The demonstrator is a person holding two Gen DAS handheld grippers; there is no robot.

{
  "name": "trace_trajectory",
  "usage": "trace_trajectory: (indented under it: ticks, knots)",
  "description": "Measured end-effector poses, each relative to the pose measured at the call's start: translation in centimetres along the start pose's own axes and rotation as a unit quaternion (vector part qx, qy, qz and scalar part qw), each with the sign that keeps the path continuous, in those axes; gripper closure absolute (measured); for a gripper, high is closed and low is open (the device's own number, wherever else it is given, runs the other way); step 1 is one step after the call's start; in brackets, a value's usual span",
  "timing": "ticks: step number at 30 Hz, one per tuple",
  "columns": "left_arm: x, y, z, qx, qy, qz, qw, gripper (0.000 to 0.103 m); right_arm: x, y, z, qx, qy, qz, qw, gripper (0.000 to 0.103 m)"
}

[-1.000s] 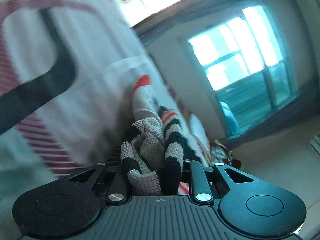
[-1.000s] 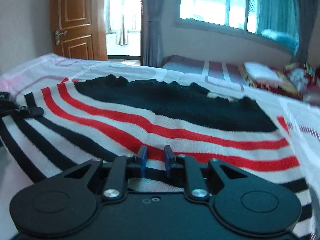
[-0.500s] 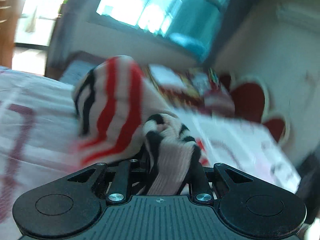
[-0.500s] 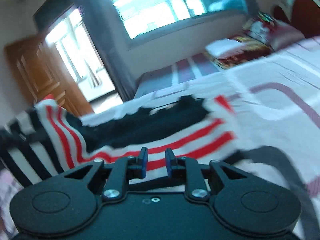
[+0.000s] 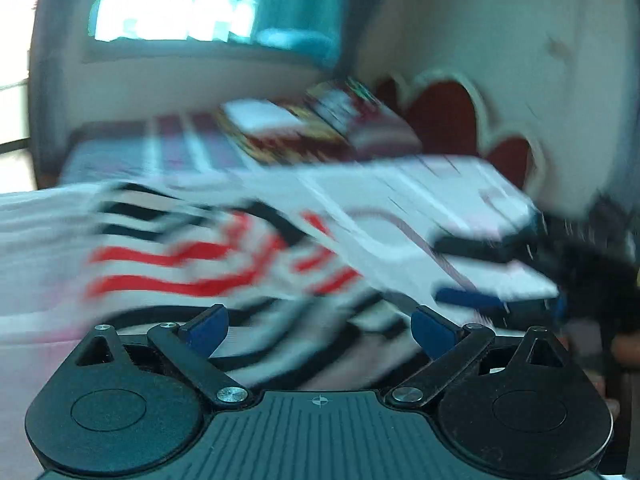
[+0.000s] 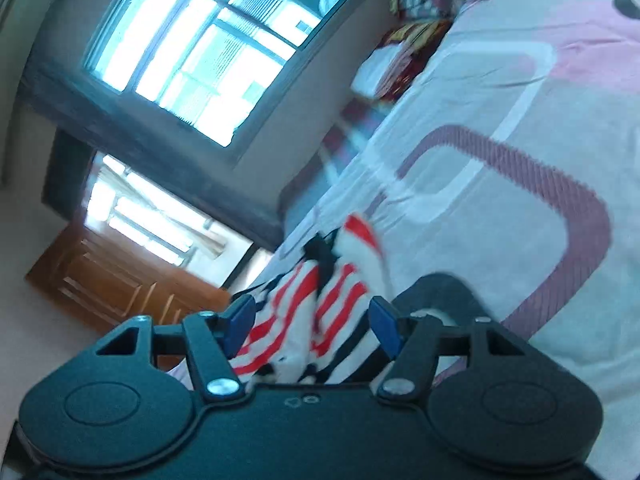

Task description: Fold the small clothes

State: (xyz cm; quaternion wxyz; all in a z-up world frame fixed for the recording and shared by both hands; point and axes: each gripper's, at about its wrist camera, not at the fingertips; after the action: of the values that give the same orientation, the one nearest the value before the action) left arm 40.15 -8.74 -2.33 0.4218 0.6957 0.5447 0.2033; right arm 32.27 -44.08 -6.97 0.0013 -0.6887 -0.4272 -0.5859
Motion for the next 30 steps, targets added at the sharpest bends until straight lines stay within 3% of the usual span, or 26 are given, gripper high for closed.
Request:
trace_trajectory:
  ticks: [3, 6, 10, 15, 16, 19, 20, 23, 25, 30]
  knots:
    - [4.7, -0.7, -1.9, -0.032, 0.102, -0.023, 0.9940, 0.005, 0.9, -1.4, 2.0, 0.043, 0.016, 0.009, 0.999, 0.039]
    - [8.9, -1.7, -2.0, -0.008, 0.137, -0.075, 0.9876, 0.005, 1.4, -3.1, 4.2, 0.075, 0.023, 0.034, 0.996, 0.037]
    - [10.0, -3.0, -1.9, 0.015, 0.135, -0.093, 0.9864, 0.005, 1.6, -4.4, 7.2, 0.114, 0.008, 0.058, 0.992, 0.036]
    - [10.9, -3.6, 1.4, 0.005, 0.128, -0.130, 0.9832, 0.003, 2.2, -4.5, 10.3, 0.131, -0.009, 0.043, 0.990, 0.037]
    - [11.2, -3.5, 1.5, 0.006, 0.133, -0.138, 0.9814, 0.003, 2.6, -4.4, 10.6, 0.132, -0.021, 0.023, 0.991, 0.040]
    - [11.6, -3.0, 4.1, 0.011, 0.135, -0.151, 0.9792, 0.003, 4.0, -4.6, 11.7, 0.139, -0.057, -0.061, 0.987, 0.072]
    - [11.6, -2.6, 4.4, 0.010, 0.134, -0.150, 0.9795, 0.003, 4.5, -4.8, 11.7, 0.140, -0.061, -0.089, 0.984, 0.075]
    - [11.4, -1.9, 5.1, 0.005, 0.146, -0.138, 0.9796, 0.003, 6.4, -5.1, 11.0, 0.126, -0.062, -0.183, 0.973, 0.079]
    - [11.3, -1.4, 5.7, 0.009, 0.130, -0.146, 0.9807, 0.003, 7.7, -5.0, 9.8, 0.099, -0.056, -0.235, 0.965, 0.080]
    - [8.8, -0.4, 7.0, -0.002, 0.106, -0.111, 0.9882, 0.003, 8.7, -3.6, 6.3, 0.046, -0.056, -0.292, 0.954, 0.080]
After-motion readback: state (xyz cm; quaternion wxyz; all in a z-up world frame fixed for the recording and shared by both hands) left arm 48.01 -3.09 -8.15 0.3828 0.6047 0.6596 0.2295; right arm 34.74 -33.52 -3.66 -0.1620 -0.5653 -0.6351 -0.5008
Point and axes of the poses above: each gripper's, at about its wrist camera, not at the fingertips, and z roughly the way its jaws point, x to its left, y to its top, and after that the axes turned 4 degrees about y, right-handed
